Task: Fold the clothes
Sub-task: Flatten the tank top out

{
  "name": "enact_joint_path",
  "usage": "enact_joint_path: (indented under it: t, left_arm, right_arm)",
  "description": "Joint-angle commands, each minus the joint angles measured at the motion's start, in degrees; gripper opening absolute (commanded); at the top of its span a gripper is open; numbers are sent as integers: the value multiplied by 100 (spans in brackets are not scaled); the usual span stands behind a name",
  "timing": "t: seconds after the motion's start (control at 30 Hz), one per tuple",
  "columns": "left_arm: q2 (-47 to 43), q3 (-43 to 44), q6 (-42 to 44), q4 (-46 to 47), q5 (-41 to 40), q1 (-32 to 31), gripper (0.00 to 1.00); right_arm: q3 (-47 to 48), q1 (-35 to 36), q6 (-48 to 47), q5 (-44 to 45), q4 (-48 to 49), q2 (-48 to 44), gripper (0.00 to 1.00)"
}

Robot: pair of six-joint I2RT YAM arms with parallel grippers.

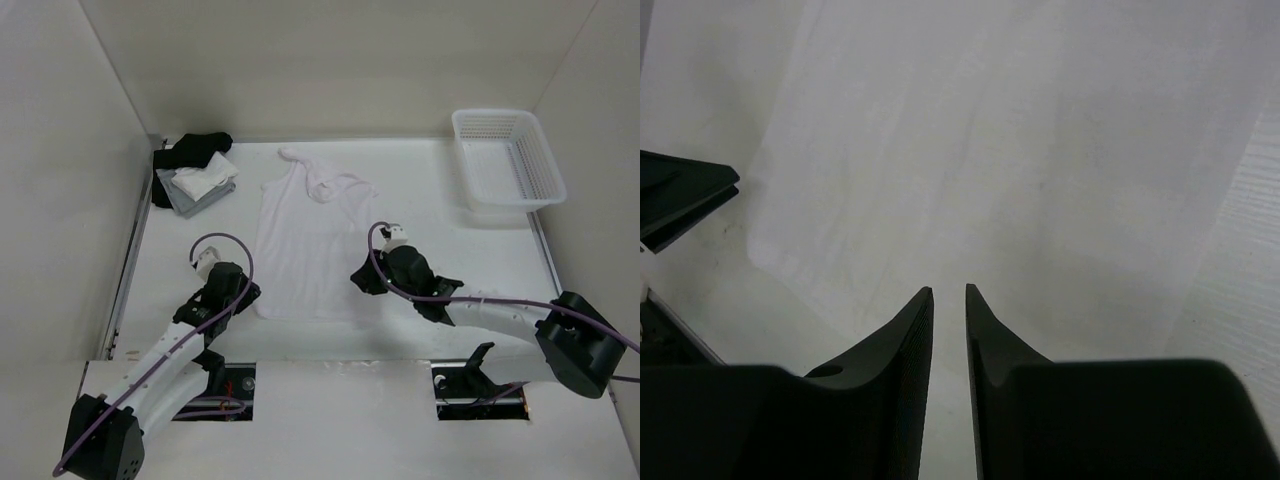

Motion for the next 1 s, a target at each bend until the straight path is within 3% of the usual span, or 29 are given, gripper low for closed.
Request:
enact_joint_path:
  t: [0.0,0.13,0.33,0.47,0.63,0.67,0.73,0.8,0.97]
  left_arm:
    - [-68,-47,-237,-245,95,14,39]
    - [168,-56,-246,-237,86,-4,34]
    - [336,137,-167,-386,138,-127,7]
    - [187,874,9,-1193,-89,-267,0]
    - [336,2288,220,-2923,-406,-592,6]
    - [345,2517,203,-3213,-494,-628,11]
    - [354,2808,220,-3488,-626,-698,30]
    - [458,2879,264,-3620,-670,-760,40]
    - [328,2538,106,-3445,-801,-725,41]
  right_arm:
    - [-73,37,-115,56,538,-9,24]
    - [-108,37,-80,82,547,70,25]
    - [-126,-7,95,109,468,246,30]
    - [-117,-77,149,109,389,316,31]
    - [-188,-130,157,205,345,220,32]
    - [-196,-148,157,214,319,211,33]
    - [-205,-191,166,232,292,228,34]
    - [-170,-209,166,223,266,342,37]
    - [-73,-192,166,232,204,562,39]
